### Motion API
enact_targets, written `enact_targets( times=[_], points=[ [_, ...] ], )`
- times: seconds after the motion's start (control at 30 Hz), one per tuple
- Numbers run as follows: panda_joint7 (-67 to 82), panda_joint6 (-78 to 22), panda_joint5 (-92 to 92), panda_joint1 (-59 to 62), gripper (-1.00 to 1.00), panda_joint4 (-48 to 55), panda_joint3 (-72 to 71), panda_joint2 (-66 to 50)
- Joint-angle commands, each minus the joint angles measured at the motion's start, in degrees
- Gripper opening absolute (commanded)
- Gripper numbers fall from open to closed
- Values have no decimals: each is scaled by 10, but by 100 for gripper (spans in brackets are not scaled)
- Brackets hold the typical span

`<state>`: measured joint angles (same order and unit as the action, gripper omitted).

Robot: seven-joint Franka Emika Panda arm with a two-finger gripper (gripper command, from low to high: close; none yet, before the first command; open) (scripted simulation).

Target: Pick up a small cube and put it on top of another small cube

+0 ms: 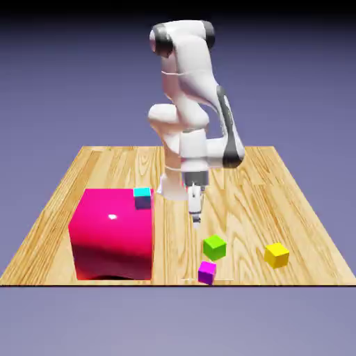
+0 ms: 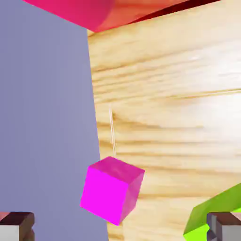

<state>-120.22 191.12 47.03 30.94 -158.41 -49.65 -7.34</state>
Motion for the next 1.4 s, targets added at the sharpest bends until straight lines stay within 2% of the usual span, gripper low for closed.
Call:
enact_targets(
  times=[0.0, 0.33, 0.73, 0.77, 1.13, 1.37],
  points=[
    [-25, 5, 15, 10, 0, 1, -16, -13],
    [-273, 60, 165, 111, 0, 9, -175, -141],
    [-268, 210, 59, 27, 0, 73, -57, -352],
    [-268, 210, 59, 27, -100, 73, -57, -352],
    [-273, 63, 163, 109, -100, 10, -172, -145],
    [-104, -102, 31, 3, -100, 109, -89, -156]
  ],
)
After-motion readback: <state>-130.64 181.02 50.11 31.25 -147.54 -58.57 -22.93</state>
